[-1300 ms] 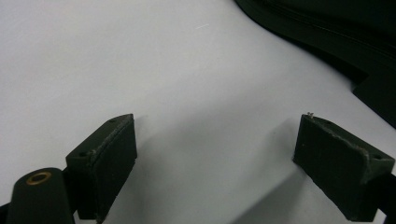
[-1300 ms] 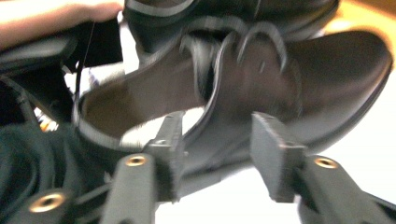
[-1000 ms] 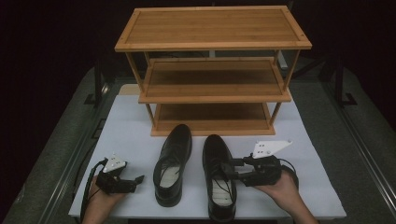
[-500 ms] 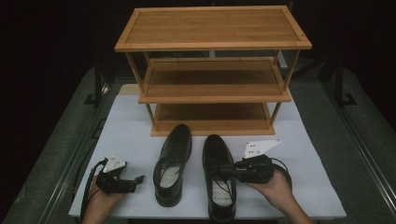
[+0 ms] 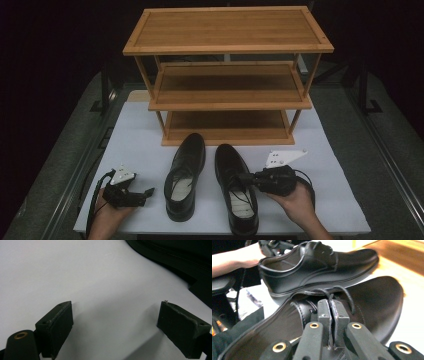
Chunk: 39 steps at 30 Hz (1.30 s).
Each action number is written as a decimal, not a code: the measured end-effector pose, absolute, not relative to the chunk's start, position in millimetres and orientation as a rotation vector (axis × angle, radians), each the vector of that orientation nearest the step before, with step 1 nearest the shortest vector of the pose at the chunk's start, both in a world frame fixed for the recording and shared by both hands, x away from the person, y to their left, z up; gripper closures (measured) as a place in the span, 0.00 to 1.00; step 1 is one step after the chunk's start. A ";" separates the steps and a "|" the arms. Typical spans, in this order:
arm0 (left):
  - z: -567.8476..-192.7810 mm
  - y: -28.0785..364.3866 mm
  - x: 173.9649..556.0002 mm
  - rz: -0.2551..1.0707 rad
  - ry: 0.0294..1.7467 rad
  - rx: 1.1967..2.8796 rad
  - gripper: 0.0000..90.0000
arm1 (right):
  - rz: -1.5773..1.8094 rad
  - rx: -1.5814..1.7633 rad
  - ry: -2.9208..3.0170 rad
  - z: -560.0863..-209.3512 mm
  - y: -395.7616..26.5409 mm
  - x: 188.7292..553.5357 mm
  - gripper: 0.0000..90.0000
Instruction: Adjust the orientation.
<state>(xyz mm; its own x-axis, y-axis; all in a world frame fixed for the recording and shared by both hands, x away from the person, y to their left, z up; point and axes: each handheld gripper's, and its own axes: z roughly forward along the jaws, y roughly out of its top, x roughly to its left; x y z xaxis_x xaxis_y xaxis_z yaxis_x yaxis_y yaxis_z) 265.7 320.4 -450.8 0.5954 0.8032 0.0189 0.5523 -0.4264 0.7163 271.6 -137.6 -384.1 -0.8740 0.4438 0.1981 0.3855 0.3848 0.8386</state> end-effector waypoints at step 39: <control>-450.9 320.4 265.7 0.472 1.070 2.140 0.14 | 1.505 0.899 2.392 -387.0 -114.1 319.1 0.94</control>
<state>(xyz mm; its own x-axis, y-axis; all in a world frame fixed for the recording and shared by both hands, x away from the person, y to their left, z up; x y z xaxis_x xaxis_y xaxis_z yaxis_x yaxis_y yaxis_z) 265.7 320.4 -450.9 0.5947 0.8038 0.0163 0.5535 -0.4241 0.7168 319.1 -114.1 -387.0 -0.8023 0.5739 0.1641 0.3964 0.3067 0.8654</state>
